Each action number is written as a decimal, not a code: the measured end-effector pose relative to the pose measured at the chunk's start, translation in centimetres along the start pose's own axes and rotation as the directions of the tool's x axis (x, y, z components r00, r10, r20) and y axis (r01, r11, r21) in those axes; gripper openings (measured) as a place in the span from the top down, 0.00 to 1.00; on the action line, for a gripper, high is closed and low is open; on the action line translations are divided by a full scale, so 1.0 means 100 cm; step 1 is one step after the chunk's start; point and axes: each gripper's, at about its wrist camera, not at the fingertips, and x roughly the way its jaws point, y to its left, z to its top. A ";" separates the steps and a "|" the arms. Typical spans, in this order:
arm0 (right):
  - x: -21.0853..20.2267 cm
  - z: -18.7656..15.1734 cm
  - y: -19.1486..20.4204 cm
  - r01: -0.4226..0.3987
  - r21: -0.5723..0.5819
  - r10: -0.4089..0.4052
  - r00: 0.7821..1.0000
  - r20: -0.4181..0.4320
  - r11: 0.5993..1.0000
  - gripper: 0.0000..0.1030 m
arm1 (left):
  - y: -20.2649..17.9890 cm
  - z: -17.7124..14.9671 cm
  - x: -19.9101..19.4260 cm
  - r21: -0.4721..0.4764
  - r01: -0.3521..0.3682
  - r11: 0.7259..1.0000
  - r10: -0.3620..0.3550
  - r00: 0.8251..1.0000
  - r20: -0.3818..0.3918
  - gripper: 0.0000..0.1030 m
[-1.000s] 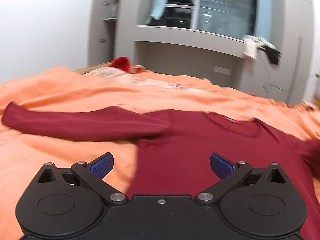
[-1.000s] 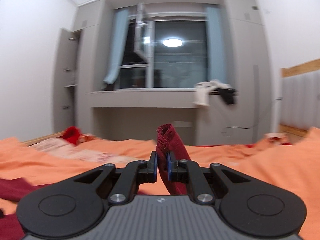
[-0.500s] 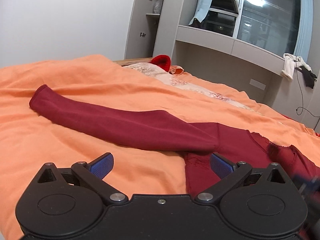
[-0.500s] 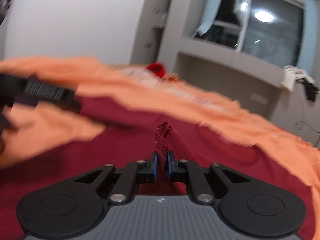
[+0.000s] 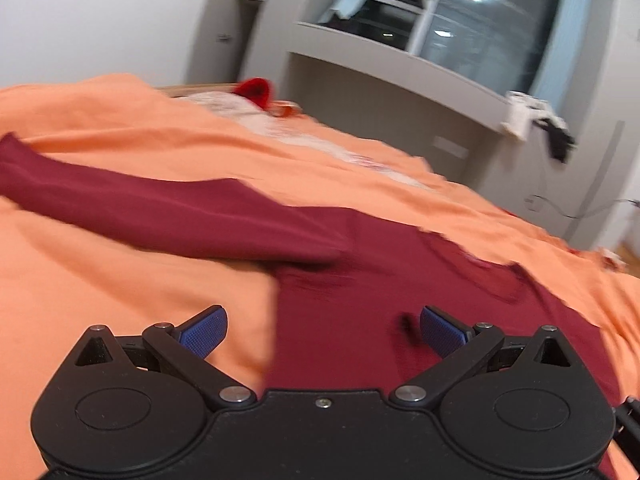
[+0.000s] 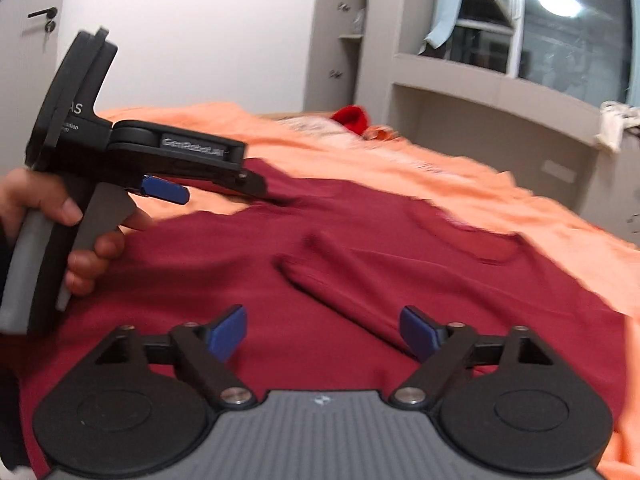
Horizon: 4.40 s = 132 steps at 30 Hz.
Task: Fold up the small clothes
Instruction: 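Open the right tool and withdraw it from the folded sleeve, then move the left tool to the other sleeve cuff and grasp it, then lift the sleeve with the left tool and carry it across the body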
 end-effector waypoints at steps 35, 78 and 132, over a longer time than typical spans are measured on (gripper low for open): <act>-0.002 -0.070 -0.130 0.529 0.046 -0.521 0.845 -0.119 0.847 0.93 | -0.043 -0.045 0.034 0.268 -0.080 0.960 0.117 0.985 -0.125 0.01; -0.081 -0.065 -0.083 -0.139 0.457 0.039 0.974 0.222 0.878 0.00 | 0.221 0.047 -0.008 -0.438 -0.235 0.868 0.305 0.948 0.096 0.01; -0.058 -0.098 -0.101 -0.206 0.650 0.082 0.973 0.216 0.732 0.00 | -0.161 -0.029 0.010 0.534 0.034 0.845 -0.186 0.954 0.233 0.91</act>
